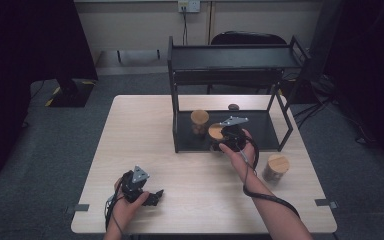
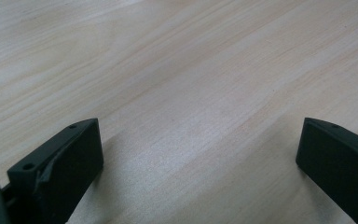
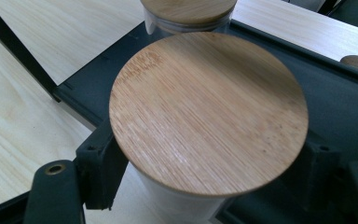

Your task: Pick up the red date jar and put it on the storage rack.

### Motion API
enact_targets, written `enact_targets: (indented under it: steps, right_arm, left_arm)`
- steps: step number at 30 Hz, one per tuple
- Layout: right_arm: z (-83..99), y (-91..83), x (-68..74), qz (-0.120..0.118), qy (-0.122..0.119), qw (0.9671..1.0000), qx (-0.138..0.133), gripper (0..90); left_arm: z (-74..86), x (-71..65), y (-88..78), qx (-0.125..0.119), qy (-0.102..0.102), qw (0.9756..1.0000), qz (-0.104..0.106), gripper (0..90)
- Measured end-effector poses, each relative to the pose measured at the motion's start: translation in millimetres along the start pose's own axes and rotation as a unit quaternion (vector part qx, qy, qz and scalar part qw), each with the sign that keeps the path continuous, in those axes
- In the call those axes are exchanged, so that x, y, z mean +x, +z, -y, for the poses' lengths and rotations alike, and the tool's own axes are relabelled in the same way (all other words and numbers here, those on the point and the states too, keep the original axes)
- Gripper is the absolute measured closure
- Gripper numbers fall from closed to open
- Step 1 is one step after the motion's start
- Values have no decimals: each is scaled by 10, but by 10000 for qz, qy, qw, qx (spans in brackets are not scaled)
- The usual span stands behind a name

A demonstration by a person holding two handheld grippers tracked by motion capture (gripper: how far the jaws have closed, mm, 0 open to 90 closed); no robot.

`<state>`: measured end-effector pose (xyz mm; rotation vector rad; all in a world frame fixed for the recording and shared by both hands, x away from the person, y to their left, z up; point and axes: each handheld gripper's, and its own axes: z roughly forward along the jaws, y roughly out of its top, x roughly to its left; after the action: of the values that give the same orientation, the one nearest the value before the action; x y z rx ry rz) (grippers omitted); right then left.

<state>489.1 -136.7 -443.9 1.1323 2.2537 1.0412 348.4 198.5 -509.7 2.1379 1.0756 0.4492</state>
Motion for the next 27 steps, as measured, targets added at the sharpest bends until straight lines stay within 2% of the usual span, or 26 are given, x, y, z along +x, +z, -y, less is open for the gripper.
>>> enact_targets:
  steps: [27]
  right_arm:
    - [-111, 130, -118, 128, 60, 9999, -26, 253]
  left_arm:
    - [0, 0, 0, 3, 1, 10000, -1, 1]
